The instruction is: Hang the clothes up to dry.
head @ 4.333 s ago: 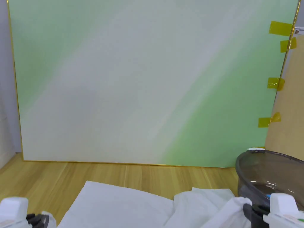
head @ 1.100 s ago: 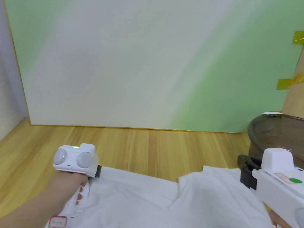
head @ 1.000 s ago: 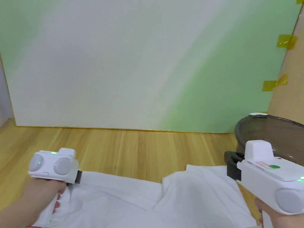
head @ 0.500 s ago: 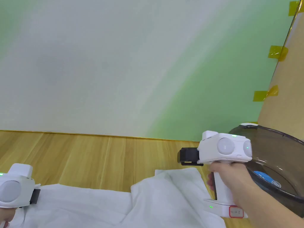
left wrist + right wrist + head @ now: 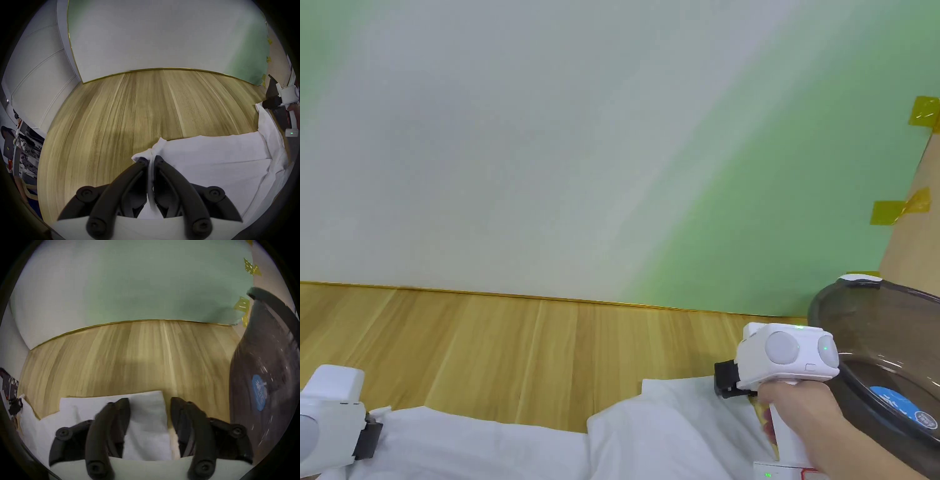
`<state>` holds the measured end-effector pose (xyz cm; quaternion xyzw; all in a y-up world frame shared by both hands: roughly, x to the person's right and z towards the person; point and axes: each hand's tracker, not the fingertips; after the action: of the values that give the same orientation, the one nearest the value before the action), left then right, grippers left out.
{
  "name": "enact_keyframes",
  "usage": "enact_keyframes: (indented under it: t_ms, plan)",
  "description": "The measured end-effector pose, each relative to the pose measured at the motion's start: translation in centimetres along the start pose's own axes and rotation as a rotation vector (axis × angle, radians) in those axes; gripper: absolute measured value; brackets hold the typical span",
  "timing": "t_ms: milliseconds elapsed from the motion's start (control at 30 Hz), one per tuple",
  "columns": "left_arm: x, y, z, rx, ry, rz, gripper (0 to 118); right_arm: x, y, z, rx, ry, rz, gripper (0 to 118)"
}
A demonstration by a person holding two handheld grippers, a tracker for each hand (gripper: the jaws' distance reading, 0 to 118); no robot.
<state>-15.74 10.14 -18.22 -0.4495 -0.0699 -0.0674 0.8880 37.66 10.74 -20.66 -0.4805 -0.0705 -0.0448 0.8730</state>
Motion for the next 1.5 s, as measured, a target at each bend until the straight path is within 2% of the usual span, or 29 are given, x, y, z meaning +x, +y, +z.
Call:
enact_keyframes:
  t_ms: [33,67,100,167,267,367,433,467,533,567,600,733,867,1000,1033,1100,1300,1500]
  plan:
    - [0.0,0.0,0.0,0.000,0.001,-0.002,7,-0.2,-0.1,0.0,0.004,0.003,0.003,34]
    - [0.1,0.0,0.0,0.000,0.002,-0.001,7,-0.4,-0.2,0.0,0.006,0.010,0.003,13]
    - [0.2,0.1,0.0,0.000,0.003,0.000,7,-0.6,-0.5,-0.2,0.006,0.073,0.014,3]
    - [0.1,0.1,-0.1,0.001,0.004,-0.008,7,-1.4,-0.9,0.2,0.026,0.000,0.027,3]
    - [-0.2,0.0,-0.3,0.016,-0.012,0.010,7,-1.0,-1.6,0.6,0.039,-0.004,-0.009,2]
    - [-0.7,0.2,0.0,0.014,-0.028,0.037,7,-1.1,-1.8,3.1,0.156,-0.039,-0.006,2]
    - [-0.8,0.5,1.4,0.033,-0.024,0.038,7,-0.5,-1.5,5.8,0.199,0.031,-0.028,2]
    - [-0.8,1.0,2.8,0.086,-0.030,0.032,7,-0.3,-1.4,7.9,0.277,0.031,-0.020,2]
    - [-0.9,2.1,6.0,0.167,-0.048,0.028,7,0.2,-1.1,12.2,0.361,0.020,-0.009,2]
    - [-1.0,2.8,8.0,0.206,-0.071,0.042,7,0.5,-0.7,14.7,0.415,0.044,-0.013,2]
    - [-1.1,3.5,10.1,0.246,-0.095,0.052,7,0.8,-0.6,17.3,0.456,0.065,0.001,2]
    - [-0.8,5.8,18.5,0.421,-0.096,-0.002,7,1.0,0.0,27.5,0.627,0.048,0.069,2]
    - [-1.5,8.2,27.7,0.608,-0.115,0.008,7,0.5,0.5,38.7,0.809,0.013,0.118,2]
    - [-2.8,10.3,37.2,0.813,-0.103,0.029,7,0.7,1.1,49.8,0.998,-0.021,0.124,2]
    - [-3.0,10.7,39.3,0.851,-0.095,0.032,7,0.7,1.4,52.1,1.022,-0.031,0.152,2]
    - [-3.7,11.7,43.5,0.934,-0.075,0.037,7,1.3,1.8,56.9,1.113,-0.072,0.139,2]
    - [-5.4,15.4,50.7,1.041,-0.051,0.069,7,2.2,4.2,66.3,1.173,-0.132,0.092,2]
    - [-5.5,18.9,51.8,1.046,-0.052,0.114,7,2.0,6.0,69.3,1.166,-0.132,0.044,2]
